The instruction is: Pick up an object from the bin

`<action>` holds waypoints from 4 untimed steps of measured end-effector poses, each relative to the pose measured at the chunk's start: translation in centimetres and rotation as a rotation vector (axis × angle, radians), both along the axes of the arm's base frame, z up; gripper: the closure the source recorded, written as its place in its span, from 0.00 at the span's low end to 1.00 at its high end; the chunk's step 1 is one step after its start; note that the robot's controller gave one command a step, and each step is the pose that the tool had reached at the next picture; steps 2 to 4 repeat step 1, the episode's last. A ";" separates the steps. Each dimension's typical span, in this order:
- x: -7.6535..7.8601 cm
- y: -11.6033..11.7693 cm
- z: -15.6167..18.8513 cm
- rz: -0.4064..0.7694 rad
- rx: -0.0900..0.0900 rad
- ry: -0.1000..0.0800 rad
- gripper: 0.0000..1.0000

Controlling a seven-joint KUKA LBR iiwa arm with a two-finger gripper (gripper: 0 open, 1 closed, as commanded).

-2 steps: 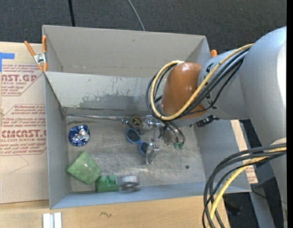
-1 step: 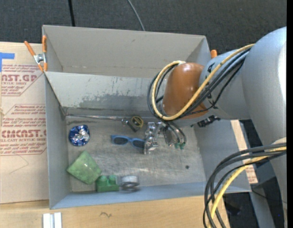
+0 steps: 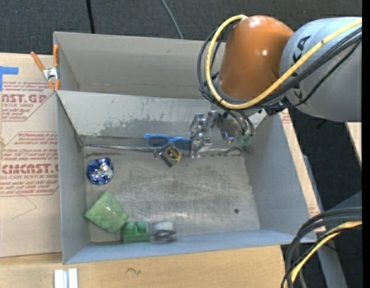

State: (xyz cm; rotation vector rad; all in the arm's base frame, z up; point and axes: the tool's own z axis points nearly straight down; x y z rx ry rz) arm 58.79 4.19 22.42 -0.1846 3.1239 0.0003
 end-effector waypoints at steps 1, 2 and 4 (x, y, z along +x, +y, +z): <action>-1.8 -0.8 2.5 0.146 -0.002 0.007 1.00; -1.8 -0.8 2.5 0.146 -0.002 0.007 1.00; -1.8 -0.8 2.5 0.146 -0.002 0.007 1.00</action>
Offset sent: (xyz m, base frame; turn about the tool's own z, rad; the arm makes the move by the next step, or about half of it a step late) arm -0.0192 -0.0085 0.0241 -0.1450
